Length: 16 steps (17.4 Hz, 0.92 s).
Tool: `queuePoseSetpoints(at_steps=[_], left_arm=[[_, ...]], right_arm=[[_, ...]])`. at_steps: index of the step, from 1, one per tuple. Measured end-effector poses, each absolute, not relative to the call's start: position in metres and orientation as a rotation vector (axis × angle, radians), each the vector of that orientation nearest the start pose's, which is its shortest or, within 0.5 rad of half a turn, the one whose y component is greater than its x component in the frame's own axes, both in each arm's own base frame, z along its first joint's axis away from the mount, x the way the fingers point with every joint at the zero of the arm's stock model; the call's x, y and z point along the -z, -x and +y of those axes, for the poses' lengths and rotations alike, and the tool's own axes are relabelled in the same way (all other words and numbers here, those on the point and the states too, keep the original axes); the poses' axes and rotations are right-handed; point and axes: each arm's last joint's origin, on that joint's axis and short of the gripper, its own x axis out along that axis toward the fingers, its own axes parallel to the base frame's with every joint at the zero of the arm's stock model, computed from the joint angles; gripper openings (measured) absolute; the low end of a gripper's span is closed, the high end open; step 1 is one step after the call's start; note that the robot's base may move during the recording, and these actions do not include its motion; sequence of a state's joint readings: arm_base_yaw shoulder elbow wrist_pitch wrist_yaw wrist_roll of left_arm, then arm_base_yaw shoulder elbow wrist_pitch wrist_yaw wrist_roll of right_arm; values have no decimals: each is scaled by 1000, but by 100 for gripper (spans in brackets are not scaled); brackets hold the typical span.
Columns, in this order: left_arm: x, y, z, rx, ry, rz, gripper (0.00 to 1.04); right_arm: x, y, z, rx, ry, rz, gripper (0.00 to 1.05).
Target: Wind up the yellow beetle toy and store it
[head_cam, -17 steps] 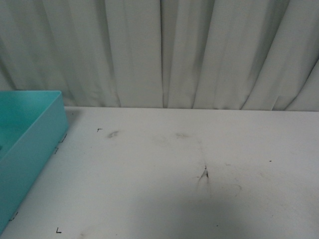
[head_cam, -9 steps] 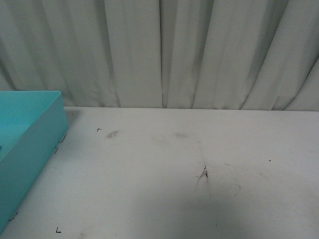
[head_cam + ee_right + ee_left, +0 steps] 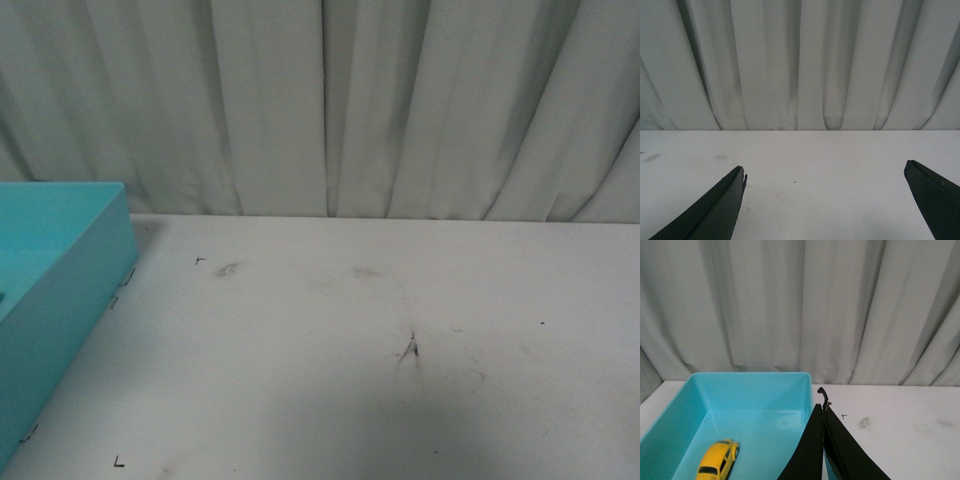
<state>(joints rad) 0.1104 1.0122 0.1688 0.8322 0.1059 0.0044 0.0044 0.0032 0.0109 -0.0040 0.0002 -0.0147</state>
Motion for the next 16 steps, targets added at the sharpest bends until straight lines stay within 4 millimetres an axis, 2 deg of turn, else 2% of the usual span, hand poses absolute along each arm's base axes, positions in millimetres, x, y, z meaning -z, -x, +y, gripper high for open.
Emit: queuePoseSetpoints(at_steps=[5,7,9,16], left_arm=[[-175,-158,0,5,-4,11,2],[-171,-151,0,5,-4,-23,2],[-160,-144,0,0,-3,39,2],[-168,-128,0,0,-4,0,2]], right_arm=[[-167,-97,0,-5,15,-4,98],[-167,-97,0,-3,15,-3,98],[-167,-97,0,-4,15,-4,98],[-167,-97,0,-4,15,-4,98]])
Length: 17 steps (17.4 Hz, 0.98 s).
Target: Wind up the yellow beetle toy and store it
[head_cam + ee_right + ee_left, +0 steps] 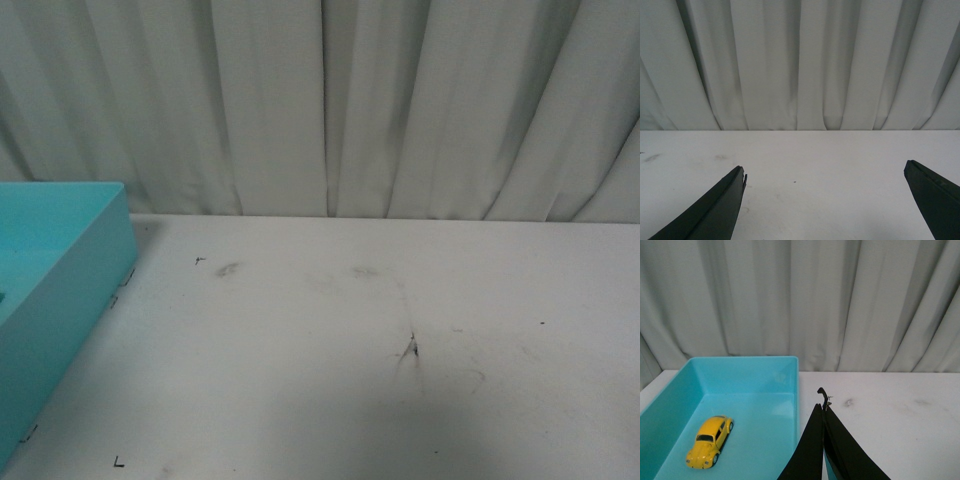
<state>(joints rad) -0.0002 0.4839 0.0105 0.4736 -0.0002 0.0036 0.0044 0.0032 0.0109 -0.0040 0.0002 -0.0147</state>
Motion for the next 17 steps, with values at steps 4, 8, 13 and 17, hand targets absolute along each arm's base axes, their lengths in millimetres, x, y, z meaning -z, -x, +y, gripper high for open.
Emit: queuePoseSetpoints(at_steps=[4,8,13,17], left_arm=[[-170,-116,0,0,-4,-11,2],[-170,-110,0,0,-4,-10,2],[-164,-103,0,0,-4,34,2],[-167,-97,0,0,-4,-13,2]], right_arm=[[-167,-97,0,-4,14,-4,98],[-167,-97,0,-4,15,-4,98],[-167,-97,0,-4,15,-4,98],[-167,-97,0,-3,15,-3,98]])
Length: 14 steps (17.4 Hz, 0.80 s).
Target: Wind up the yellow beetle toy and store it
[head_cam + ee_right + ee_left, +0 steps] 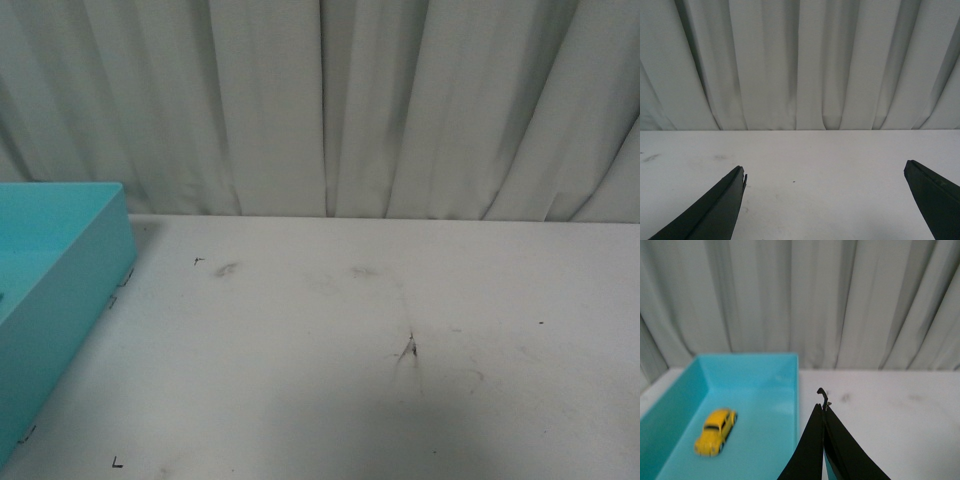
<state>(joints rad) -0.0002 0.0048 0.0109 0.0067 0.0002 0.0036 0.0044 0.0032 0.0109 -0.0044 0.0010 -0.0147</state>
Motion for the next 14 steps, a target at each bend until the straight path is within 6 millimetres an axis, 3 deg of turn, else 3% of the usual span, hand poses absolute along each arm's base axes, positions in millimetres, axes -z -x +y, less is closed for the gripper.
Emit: queuePoseSetpoints(at_steps=[5,11,14], left_arm=[[-167,-97,0,0,-2,-4,3],[-166,-97,0,0,-3,-1,71],[-166,-97,0,0,-4,-1,100]], right_arm=[[-167,-97,0,-4,15,-4,98],[-167,-97,0,-4,15,-4,98],[-167,-97,0,-4,15,-4,98]])
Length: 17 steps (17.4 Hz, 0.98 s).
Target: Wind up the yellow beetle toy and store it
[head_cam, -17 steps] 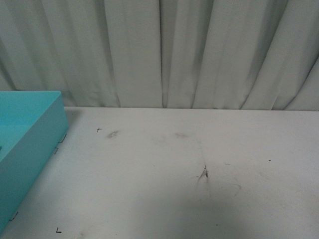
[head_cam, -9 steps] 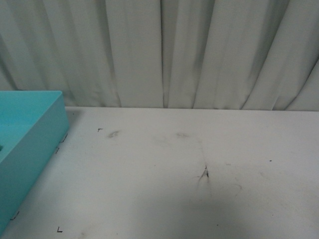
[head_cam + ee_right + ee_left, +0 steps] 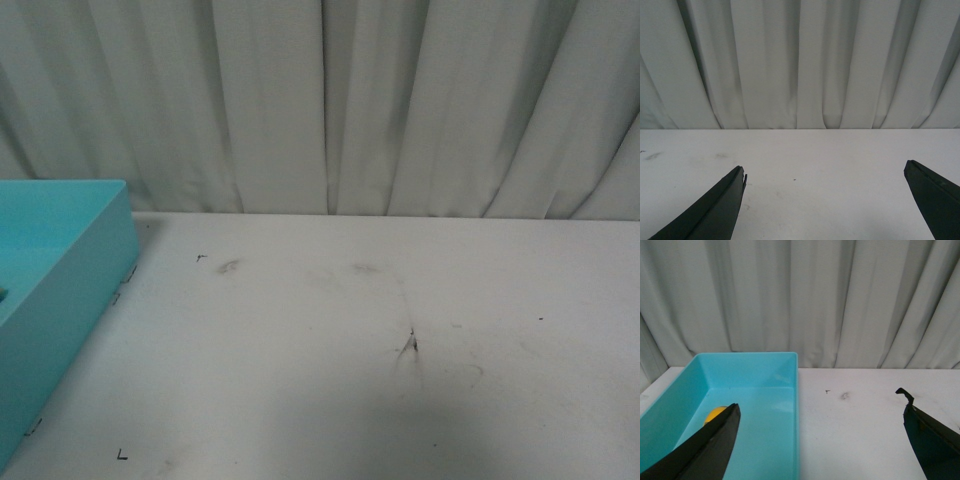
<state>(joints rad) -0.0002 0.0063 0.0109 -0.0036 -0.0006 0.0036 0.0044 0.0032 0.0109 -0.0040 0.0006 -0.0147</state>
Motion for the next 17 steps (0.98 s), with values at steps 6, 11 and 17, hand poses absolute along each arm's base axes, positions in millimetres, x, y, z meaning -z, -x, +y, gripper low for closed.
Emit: queuePoseSetpoints(at_steps=[6,11,17], left_arm=[[-166,-97,0,0,-3,-1,98],[-166,-97,0,0,-3,0,98],[-166,-97,0,0,-3,1,98]], right_arm=[[-166,-97,0,-4,15,-2,98],[-166,-97,0,-4,15,-3,98],[-166,-97,0,-3,14,-2,98]])
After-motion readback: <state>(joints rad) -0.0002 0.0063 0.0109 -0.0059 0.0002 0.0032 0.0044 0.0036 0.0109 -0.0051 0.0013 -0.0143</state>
